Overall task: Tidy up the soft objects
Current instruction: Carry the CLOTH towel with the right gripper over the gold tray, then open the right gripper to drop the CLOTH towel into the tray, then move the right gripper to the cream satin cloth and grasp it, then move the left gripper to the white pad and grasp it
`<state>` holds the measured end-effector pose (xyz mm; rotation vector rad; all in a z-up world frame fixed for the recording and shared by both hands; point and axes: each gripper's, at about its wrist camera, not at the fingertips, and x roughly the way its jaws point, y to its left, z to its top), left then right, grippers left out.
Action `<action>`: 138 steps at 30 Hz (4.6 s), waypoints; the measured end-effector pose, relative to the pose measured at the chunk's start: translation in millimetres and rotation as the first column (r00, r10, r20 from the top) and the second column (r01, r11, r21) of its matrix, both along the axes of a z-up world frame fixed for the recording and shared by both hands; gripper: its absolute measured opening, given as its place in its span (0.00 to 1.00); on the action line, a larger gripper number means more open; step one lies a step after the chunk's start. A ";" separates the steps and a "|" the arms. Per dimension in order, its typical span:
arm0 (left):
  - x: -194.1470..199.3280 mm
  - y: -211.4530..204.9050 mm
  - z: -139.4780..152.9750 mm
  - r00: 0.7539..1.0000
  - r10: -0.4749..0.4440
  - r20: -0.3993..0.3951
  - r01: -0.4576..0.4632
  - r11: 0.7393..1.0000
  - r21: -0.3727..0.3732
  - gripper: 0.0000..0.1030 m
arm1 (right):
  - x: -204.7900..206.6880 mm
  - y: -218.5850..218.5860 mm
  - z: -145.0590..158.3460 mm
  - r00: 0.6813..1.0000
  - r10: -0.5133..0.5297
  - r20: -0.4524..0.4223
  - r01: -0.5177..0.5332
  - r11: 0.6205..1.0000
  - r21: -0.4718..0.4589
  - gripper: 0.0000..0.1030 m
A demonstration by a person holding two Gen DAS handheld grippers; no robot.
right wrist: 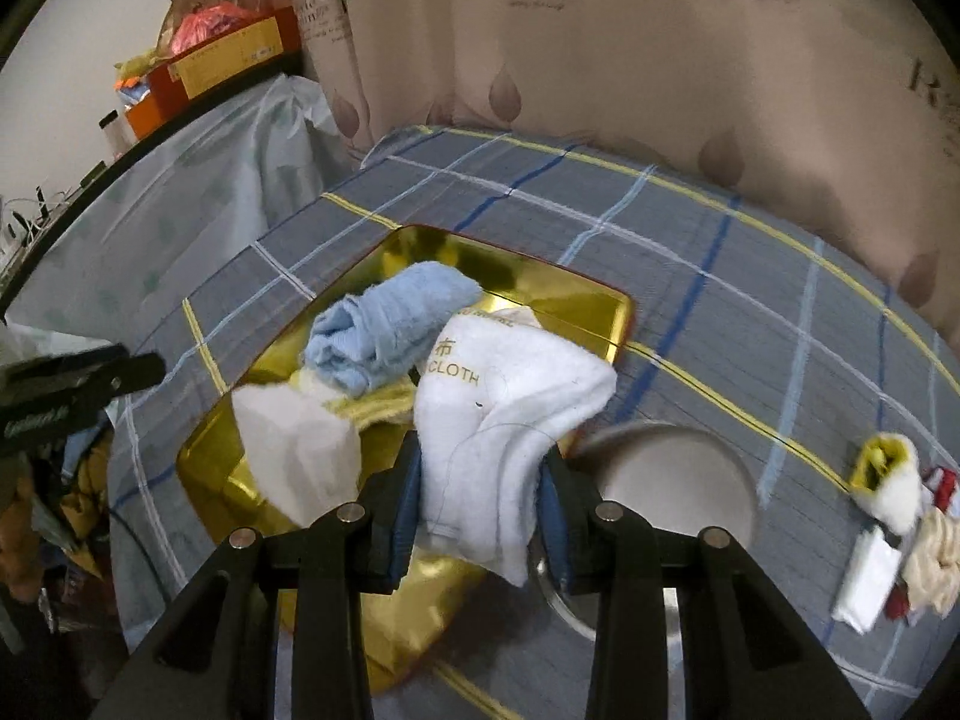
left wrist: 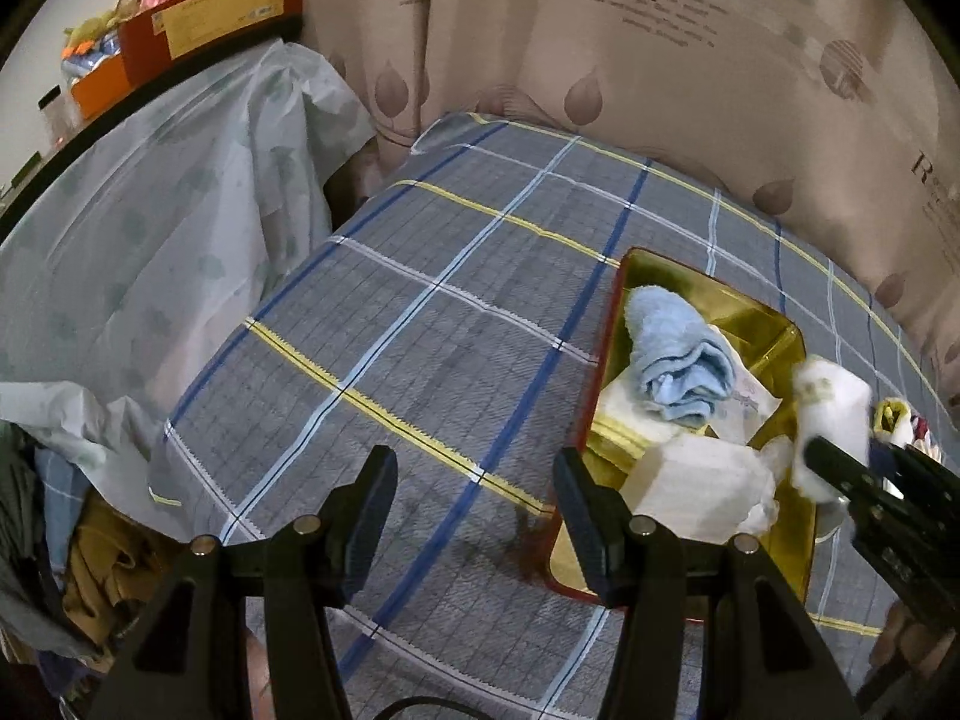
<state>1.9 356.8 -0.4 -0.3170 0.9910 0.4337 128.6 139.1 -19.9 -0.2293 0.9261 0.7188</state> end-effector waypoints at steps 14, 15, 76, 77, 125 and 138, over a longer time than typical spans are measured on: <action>3.7 1.6 -8.9 1.000 0.002 -0.026 -0.003 0.999 -0.033 0.54 | 28.1 43.5 -27.6 0.999 0.016 -0.050 -0.018 0.999 -0.038 0.35; 4.0 1.1 -9.1 1.000 0.000 -0.027 -0.001 0.999 -0.035 0.54 | 28.0 45.6 -28.2 0.999 0.020 -0.043 -0.022 0.999 -0.044 0.37; 33.6 -78.0 -20.7 0.979 -0.193 -0.065 0.192 0.981 -0.028 0.54 | 88.5 -311.1 -57.3 0.817 -0.574 0.049 0.575 0.818 -0.017 0.34; 35.5 -82.8 -19.7 0.977 -0.202 -0.066 0.201 0.979 -0.027 0.54 | 86.2 -313.0 -56.5 0.817 -0.574 0.054 0.576 0.818 -0.011 0.33; 154.1 -382.3 -24.4 0.742 -0.670 -0.041 0.663 0.741 -0.110 0.54 | -41.8 -425.1 -40.3 0.669 -0.743 -0.020 0.743 0.667 0.052 0.31; 204.0 -423.1 -64.3 0.743 -0.658 -0.122 0.642 0.753 -0.145 0.54 | -39.2 -430.4 -43.8 0.668 -0.742 -0.058 0.745 0.664 0.066 0.31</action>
